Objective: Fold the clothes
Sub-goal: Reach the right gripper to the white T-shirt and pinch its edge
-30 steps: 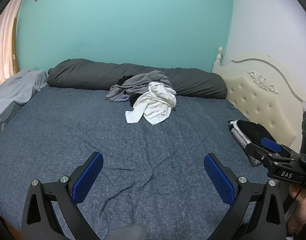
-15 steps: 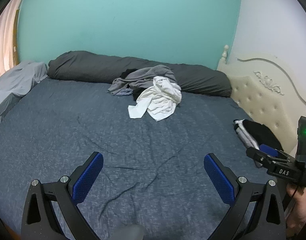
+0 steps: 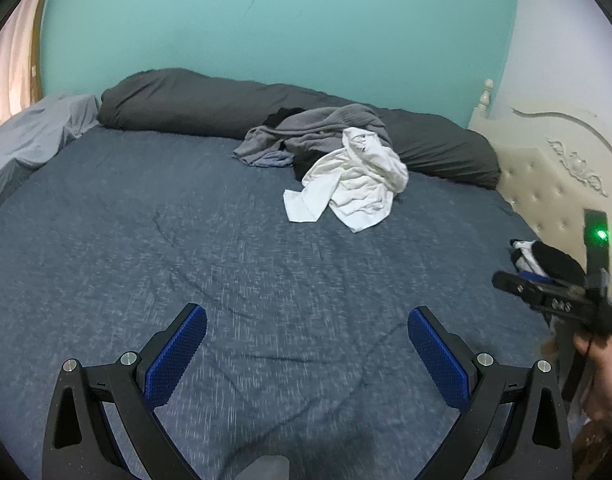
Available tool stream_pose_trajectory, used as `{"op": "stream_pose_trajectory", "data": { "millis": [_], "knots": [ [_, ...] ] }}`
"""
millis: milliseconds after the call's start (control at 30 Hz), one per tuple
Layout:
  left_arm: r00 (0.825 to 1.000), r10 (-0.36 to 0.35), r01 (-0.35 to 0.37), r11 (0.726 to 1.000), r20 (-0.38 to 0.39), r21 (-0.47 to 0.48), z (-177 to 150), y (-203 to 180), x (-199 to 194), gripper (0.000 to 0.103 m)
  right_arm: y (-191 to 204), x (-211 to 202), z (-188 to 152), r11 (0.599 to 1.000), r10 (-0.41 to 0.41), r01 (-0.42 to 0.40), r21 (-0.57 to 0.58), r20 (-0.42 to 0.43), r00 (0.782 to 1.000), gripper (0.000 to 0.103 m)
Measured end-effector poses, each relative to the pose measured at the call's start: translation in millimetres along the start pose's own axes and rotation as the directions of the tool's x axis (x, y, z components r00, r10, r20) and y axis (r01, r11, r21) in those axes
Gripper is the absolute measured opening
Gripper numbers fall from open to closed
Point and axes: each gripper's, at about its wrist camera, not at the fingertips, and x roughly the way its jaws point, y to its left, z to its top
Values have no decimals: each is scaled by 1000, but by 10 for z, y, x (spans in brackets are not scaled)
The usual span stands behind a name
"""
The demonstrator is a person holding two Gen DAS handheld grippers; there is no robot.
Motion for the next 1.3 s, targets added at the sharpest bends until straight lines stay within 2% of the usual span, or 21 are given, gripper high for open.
{"op": "stream_pose_trajectory", "data": {
  "millis": [267, 467, 667, 800, 967, 1033, 1133, 1167, 1233, 1300],
  "knots": [
    [1000, 2, -2, 999, -4, -50, -81, 302, 661, 103, -206, 1064, 426, 1000, 3, -1, 31, -56, 998, 103],
    [1000, 9, -10, 995, -4, -101, -280, 568, 923, 103, -318, 1842, 749, 998, 15, -8, 70, -92, 996, 103],
    [1000, 12, -14, 993, -23, -113, -447, 700, 1134, 103, -383, 2437, 961, 995, 33, -23, 102, -101, 994, 103],
    [999, -8, 1, 989, -50, -149, -519, 795, 1270, 103, -380, 2756, 1079, 996, 7, 3, 89, -110, 994, 100],
    [998, 2, -13, 985, -60, -174, -559, 881, 1375, 103, -399, 3162, 1185, 993, 18, 1, 118, -158, 987, 85],
    [999, 3, -13, 984, -54, -180, -563, 900, 1373, 103, -397, 3287, 1190, 992, 18, 4, 124, -174, 984, 73],
    [999, 2, -12, 982, -49, -188, -567, 931, 1375, 103, -375, 3403, 1206, 993, 19, 0, 115, -170, 985, 62],
    [999, 0, -10, 981, -50, -192, -568, 943, 1378, 103, -363, 3430, 1214, 994, 13, 6, 106, -172, 985, 54],
    [999, -6, -5, 980, -54, -197, -579, 960, 1381, 103, -339, 3444, 1232, 996, -23, 37, 80, -164, 986, 22],
    [999, -5, -6, 982, -54, -188, -590, 945, 1381, 103, -330, 3376, 1254, 996, -36, 46, 73, -131, 991, 8]
  ]
}}
